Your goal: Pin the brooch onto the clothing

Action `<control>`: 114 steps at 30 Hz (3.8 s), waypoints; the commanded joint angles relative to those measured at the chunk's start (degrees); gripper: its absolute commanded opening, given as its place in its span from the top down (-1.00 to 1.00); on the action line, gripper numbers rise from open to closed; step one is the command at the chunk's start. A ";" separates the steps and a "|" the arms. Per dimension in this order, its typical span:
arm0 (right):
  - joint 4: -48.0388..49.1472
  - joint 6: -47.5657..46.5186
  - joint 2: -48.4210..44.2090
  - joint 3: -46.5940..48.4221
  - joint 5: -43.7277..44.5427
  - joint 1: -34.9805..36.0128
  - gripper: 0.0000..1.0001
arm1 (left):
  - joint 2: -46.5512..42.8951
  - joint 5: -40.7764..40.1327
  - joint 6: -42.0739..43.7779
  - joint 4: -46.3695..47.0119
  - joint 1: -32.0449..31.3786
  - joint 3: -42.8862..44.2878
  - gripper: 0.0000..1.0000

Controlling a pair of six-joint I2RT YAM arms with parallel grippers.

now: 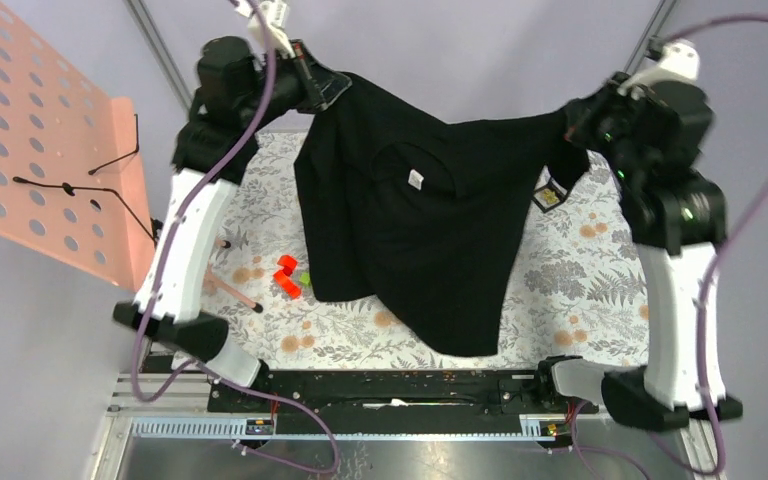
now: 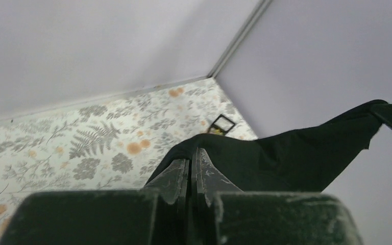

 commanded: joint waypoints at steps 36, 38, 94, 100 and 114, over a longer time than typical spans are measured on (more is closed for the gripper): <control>11.11 13.53 -3.97 -64.27 -9.30 -6.40 1.00 | -10.40 4.42 -1.52 7.71 5.46 -67.83 1.00; 9.58 13.60 -4.26 -65.58 -8.33 -6.39 1.00 | -11.82 2.58 -1.22 6.09 4.94 -67.94 0.86; 0.13 19.13 3.68 -60.10 2.55 44.69 -0.32 | 6.78 -6.56 -9.70 34.41 -5.79 -58.97 -0.92; 0.23 10.32 8.03 -52.45 2.47 29.92 -0.41 | -0.92 -7.91 -9.58 32.43 -8.72 -63.57 -0.92; 4.66 1.54 26.21 -32.33 0.34 1.32 -0.40 | -13.04 -11.63 -13.74 36.48 -12.38 -79.83 -0.93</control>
